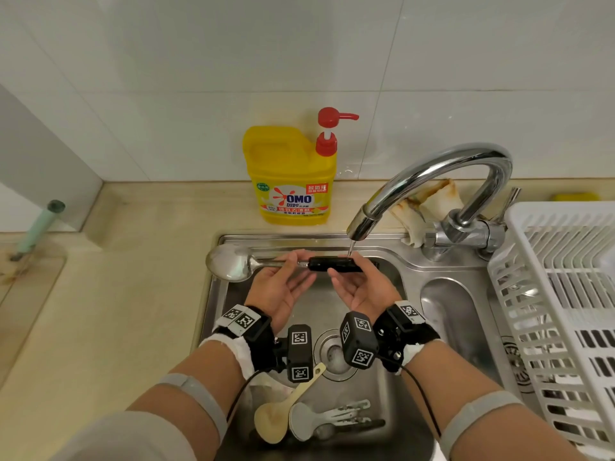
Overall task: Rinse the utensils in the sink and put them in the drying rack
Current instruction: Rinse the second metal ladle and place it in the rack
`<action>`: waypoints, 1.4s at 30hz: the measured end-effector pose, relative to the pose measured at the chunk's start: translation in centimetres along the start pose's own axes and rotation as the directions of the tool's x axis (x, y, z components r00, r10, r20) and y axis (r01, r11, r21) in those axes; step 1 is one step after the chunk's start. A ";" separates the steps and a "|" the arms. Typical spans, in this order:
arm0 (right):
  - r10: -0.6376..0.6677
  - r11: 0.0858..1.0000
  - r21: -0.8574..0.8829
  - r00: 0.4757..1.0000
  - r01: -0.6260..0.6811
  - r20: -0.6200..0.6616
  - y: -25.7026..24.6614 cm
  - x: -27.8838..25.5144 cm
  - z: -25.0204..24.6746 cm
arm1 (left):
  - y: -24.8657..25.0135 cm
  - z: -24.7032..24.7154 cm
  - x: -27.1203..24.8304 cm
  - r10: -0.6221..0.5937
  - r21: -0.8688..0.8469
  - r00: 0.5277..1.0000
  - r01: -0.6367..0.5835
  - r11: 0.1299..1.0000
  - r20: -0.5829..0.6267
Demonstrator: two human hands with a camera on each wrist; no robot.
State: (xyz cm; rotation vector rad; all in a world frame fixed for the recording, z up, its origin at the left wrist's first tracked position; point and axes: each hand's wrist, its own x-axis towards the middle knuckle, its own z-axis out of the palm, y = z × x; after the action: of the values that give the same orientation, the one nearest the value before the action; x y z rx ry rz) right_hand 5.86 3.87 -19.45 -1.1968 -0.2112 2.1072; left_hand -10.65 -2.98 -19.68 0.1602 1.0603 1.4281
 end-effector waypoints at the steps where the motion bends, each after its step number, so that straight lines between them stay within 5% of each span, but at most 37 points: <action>1: -0.015 1.000 0.000 1.000 0.015 -0.027 -0.1 0.2 -0.2 | 0.2 -0.1 0.0 0.013 -0.005 1.000 -0.013 1.000 -0.005; 6: -0.107 0.993 -0.049 0.994 0.106 -0.021 -0.3 0.6 -0.4 | 0.6 -0.1 0.2 0.049 -0.030 0.998 -0.050 0.998 -0.036; 11: -0.048 0.999 -0.021 0.999 0.048 -0.010 -0.6 0.8 -0.4 | 0.7 0.4 0.6 0.056 -0.100 0.996 -0.063 0.993 -0.066; 25: -0.135 0.984 -0.116 0.991 0.133 -0.013 -1.7 -0.2 -1.5 | -0.3 2.1 1.3 -0.048 -0.113 0.998 0.052 0.992 0.034; 33: -0.305 0.952 -0.021 0.952 0.304 -0.022 -3.9 -1.4 -2.5 | -0.9 0.3 1.4 -0.043 -0.185 0.990 0.018 0.983 -0.131; 42: -0.315 0.948 0.004 0.943 0.317 -0.104 -5.8 -1.4 -4.1 | -0.8 0.3 2.5 0.045 -0.060 0.972 -0.061 0.996 -0.231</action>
State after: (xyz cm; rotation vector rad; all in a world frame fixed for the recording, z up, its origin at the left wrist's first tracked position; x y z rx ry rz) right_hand 12.51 6.50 -18.14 -1.1698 -0.3127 1.7615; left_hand -10.39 -0.91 -21.31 -0.0263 1.2013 1.5556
